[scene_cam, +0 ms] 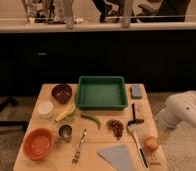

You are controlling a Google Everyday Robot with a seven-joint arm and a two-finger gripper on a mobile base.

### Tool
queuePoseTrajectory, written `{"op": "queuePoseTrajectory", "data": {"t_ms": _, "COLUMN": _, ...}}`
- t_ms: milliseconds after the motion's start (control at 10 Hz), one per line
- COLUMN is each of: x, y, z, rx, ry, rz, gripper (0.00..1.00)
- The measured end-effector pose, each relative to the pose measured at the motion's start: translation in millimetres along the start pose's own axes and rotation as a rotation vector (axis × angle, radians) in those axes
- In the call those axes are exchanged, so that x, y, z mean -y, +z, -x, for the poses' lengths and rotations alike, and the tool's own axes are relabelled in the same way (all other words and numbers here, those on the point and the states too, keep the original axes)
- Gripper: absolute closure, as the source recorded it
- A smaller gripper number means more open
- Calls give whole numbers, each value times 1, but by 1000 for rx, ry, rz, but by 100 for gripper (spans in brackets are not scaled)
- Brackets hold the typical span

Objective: Place apple in paper cup

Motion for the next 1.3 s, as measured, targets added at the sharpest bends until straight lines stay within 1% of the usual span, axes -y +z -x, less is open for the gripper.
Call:
{"op": "queuePoseTrajectory", "data": {"t_ms": 200, "x": -4, "y": 13, "z": -6, "rx": -2, "ry": 11, "rz": 16, "gripper": 20}}
{"op": "queuePoseTrajectory", "data": {"t_ms": 500, "x": -8, "y": 23, "z": -11, "rx": -2, "ry": 25, "rz": 30, "gripper": 20}}
{"op": "queuePoseTrajectory", "data": {"t_ms": 1000, "x": -23, "y": 32, "z": -12, "rx": 0, "ry": 37, "rz": 57, "gripper": 20}}
{"op": "queuePoseTrajectory", "data": {"t_ms": 1200, "x": -30, "y": 37, "z": -11, "rx": -5, "ry": 35, "rz": 71, "gripper": 20}}
{"op": "queuePoseTrajectory", "data": {"t_ms": 1300, "x": -32, "y": 40, "z": -9, "rx": -5, "ry": 31, "rz": 71, "gripper": 20}}
